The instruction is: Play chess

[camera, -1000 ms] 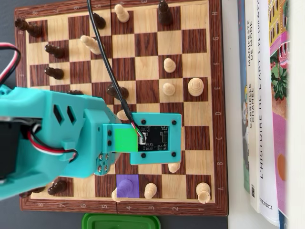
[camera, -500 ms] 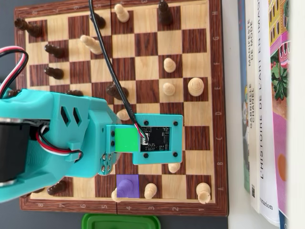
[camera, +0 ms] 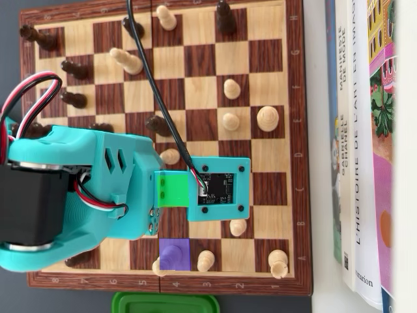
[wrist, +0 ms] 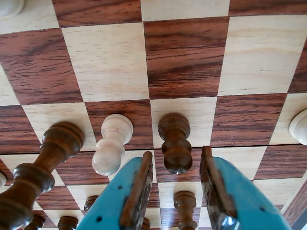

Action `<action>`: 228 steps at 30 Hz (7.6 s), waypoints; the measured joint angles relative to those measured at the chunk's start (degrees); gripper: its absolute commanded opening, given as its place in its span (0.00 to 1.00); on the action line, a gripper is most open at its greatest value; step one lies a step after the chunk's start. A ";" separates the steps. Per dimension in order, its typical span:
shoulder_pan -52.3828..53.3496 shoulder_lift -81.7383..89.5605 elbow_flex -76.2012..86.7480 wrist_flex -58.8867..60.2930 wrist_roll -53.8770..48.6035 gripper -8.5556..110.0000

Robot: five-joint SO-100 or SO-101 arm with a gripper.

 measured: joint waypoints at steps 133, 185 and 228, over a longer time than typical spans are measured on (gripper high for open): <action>30.67 2.11 -13.18 4.22 -11.34 0.09; 29.36 -13.18 -23.55 4.13 -12.92 0.17; 21.09 6.15 -14.06 4.13 -9.93 0.17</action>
